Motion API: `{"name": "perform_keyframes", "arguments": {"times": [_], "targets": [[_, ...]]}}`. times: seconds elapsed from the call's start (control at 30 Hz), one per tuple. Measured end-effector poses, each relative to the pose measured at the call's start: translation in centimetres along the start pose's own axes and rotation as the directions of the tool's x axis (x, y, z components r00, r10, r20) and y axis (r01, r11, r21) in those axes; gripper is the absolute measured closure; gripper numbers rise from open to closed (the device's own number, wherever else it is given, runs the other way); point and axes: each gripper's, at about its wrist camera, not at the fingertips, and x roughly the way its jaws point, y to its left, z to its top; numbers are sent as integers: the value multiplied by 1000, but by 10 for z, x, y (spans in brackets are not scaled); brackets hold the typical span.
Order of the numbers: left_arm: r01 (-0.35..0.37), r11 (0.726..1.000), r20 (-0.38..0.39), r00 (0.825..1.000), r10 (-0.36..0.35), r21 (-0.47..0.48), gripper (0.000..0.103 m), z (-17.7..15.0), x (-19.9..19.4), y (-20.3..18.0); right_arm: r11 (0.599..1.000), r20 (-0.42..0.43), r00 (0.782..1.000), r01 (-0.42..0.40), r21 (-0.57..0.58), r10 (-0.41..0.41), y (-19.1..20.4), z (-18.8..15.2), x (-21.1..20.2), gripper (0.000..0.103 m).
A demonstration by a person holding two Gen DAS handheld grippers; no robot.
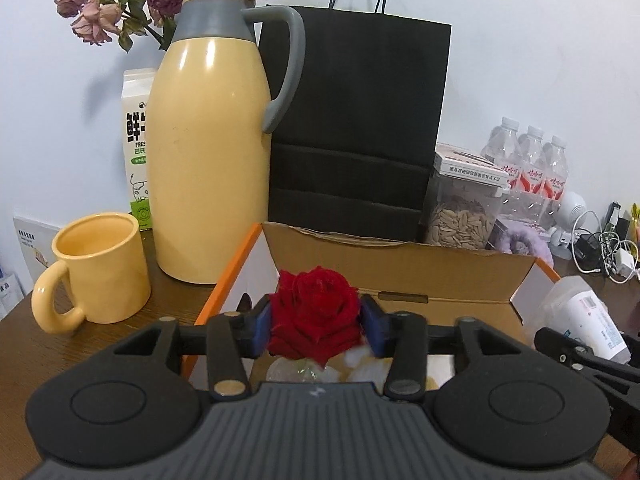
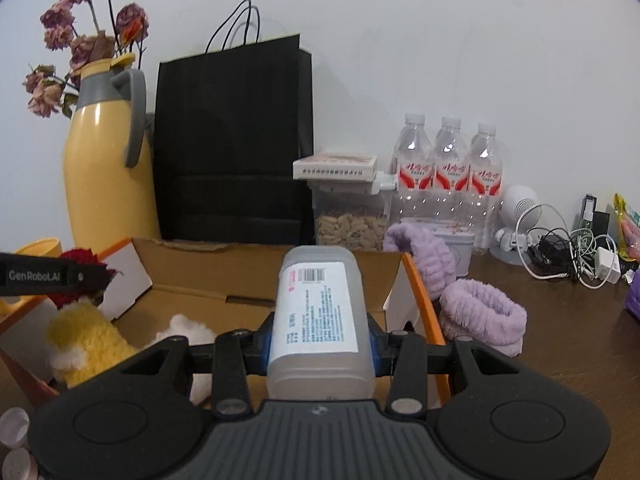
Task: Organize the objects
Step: 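Place the rose and white jar into the box and open both grippers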
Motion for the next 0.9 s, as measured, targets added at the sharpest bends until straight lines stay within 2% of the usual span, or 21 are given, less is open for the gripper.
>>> {"name": "perform_keyframes", "arguments": {"times": [0.03,0.07,0.1,0.13,0.17,0.27,0.57,0.9], "targets": [[2,1000,1,1000,-2,7,31,-1,-1,-1,1000,0,1000,-1,0,1,0,-1,0,62],[2,1000,5,1000,-3,14,25,-2,-2,-2,1000,-2,1000,3,2,-3,-1,-1,-1,52],[2,1000,11,1000,-2,23,15,-3,-3,-4,1000,-3,1000,7,6,-7,-1,-1,-1,35],[1,999,19,1000,-1,32,5,-3,-4,-6,1000,4,1000,6,10,-6,-1,0,-3,26],[3,999,30,1000,-4,39,0,-4,-6,-8,1000,16,1000,3,10,-3,-1,0,-4,13],[8,999,55,998,-10,46,0,-5,-11,-10,1000,37,999,-11,-10,11,2,0,-8,0],[8,1000,71,997,-10,31,0,-3,-19,-10,999,49,999,-16,-30,18,8,0,-16,0],[11,999,152,988,-18,47,0,-4,-52,-6,998,102,994,-24,-51,29,14,4,-45,0]]}}
